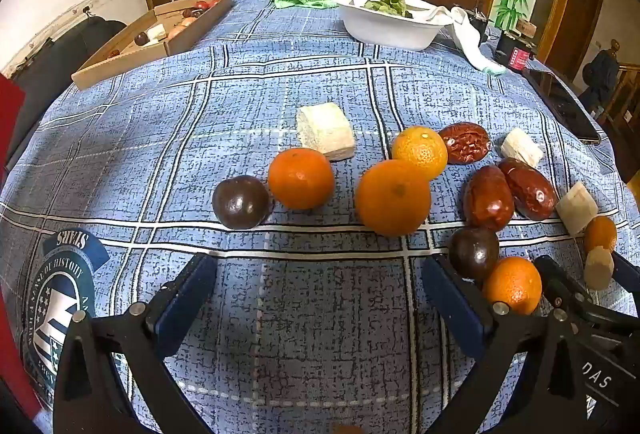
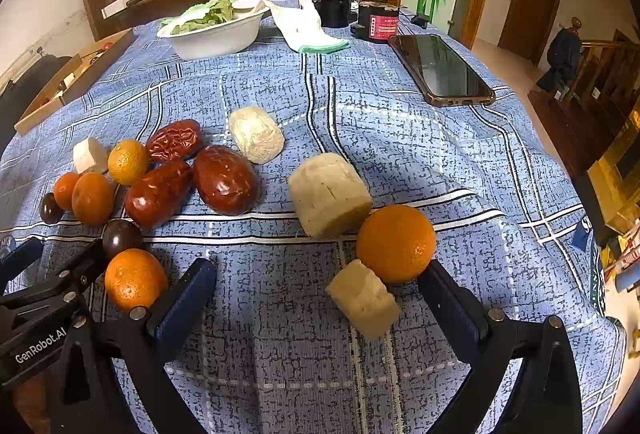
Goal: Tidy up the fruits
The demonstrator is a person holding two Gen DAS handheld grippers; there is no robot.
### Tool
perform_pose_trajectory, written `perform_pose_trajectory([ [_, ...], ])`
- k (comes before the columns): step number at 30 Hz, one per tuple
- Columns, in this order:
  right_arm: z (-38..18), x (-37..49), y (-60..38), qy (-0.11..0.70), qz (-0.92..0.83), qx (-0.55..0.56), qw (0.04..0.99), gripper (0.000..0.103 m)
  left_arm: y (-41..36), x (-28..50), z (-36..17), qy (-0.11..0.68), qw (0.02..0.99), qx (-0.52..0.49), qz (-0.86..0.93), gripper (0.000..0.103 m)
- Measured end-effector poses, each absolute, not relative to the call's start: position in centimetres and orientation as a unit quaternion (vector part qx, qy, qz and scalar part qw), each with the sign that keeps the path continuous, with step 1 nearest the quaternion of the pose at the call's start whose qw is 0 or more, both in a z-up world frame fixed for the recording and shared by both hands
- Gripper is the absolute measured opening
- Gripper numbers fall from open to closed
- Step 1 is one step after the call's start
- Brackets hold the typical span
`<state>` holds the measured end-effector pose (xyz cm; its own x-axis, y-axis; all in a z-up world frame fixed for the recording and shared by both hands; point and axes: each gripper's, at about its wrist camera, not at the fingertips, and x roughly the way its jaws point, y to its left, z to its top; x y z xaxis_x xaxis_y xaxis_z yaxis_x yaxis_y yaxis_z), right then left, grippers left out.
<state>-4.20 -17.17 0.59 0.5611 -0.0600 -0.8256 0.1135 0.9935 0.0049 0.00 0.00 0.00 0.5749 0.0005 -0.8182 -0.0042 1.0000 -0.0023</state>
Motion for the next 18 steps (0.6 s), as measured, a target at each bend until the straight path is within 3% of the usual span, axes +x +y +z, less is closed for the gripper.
perform_pose_trajectory([
  [18,0.61,-4.18,-17.14,0.464,-0.050,0.027,0.884,0.102,0.00,0.01,0.01,0.461,0.887,-0.002,0.001,0.103],
])
